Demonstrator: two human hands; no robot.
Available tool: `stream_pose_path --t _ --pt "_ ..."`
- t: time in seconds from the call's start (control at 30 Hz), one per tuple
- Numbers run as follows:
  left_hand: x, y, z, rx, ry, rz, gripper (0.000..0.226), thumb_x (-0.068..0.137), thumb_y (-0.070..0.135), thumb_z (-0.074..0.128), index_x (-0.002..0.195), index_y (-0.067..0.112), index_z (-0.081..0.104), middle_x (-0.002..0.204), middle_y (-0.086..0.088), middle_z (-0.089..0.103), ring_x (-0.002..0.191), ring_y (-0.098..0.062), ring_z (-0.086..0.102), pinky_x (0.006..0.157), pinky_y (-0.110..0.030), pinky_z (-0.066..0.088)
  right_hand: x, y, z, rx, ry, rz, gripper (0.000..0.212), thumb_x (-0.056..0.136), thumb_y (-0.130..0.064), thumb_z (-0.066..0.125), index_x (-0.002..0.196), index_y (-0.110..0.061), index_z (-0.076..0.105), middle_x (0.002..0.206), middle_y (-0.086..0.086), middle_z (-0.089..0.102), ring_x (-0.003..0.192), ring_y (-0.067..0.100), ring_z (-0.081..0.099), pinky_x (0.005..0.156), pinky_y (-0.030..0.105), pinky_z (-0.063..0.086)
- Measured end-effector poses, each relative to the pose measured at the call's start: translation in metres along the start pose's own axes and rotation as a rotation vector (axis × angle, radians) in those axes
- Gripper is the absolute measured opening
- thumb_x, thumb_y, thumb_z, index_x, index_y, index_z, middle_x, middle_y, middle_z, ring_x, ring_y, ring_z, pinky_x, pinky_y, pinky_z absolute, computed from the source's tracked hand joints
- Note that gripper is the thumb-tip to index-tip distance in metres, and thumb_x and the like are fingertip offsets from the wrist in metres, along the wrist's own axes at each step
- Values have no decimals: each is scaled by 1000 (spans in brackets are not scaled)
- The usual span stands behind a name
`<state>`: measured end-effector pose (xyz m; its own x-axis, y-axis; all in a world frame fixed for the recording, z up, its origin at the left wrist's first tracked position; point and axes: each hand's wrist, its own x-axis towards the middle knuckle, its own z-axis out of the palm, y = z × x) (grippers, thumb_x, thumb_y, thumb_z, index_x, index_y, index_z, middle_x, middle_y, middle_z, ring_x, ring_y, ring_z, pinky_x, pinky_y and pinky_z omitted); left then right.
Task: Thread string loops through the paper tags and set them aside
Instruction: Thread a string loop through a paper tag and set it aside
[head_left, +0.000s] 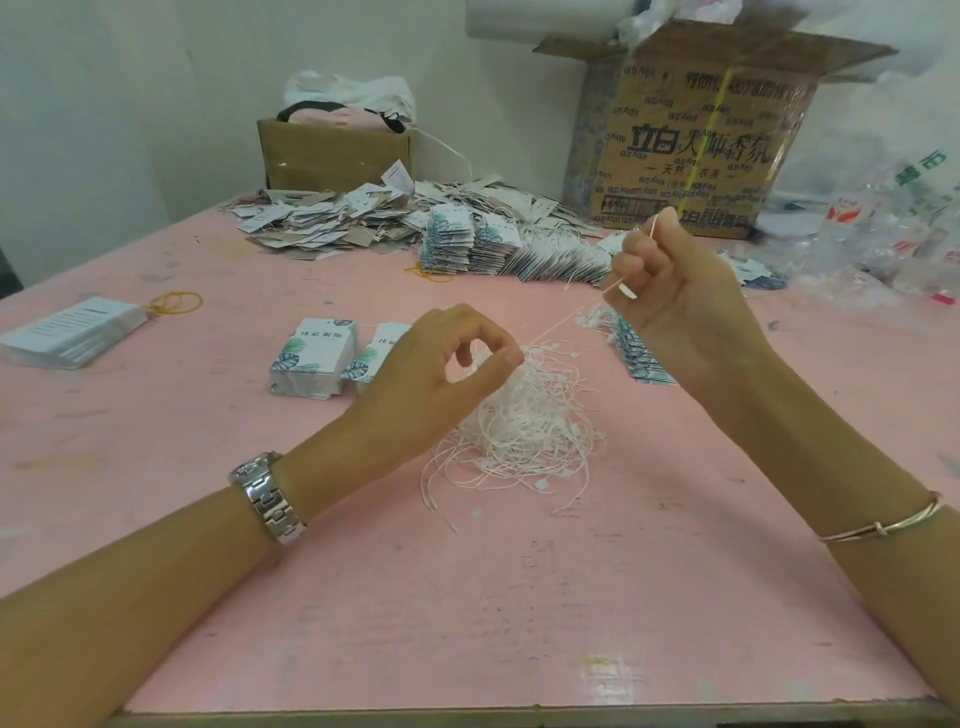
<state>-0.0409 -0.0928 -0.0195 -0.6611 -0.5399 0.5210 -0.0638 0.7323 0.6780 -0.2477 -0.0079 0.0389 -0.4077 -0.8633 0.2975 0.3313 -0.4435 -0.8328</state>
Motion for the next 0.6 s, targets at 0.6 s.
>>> stream_pose_path --t 0.6 --pt "-3 0 0 143 -8 64 17 92 40 59 98 29 71 94 10 64 87 -14 50 86 -38 43 -6 -2 2 -305 -77 -7 29 88 -40 54 72 -22 38 52 -12 24 43 2 18 34 12 20"
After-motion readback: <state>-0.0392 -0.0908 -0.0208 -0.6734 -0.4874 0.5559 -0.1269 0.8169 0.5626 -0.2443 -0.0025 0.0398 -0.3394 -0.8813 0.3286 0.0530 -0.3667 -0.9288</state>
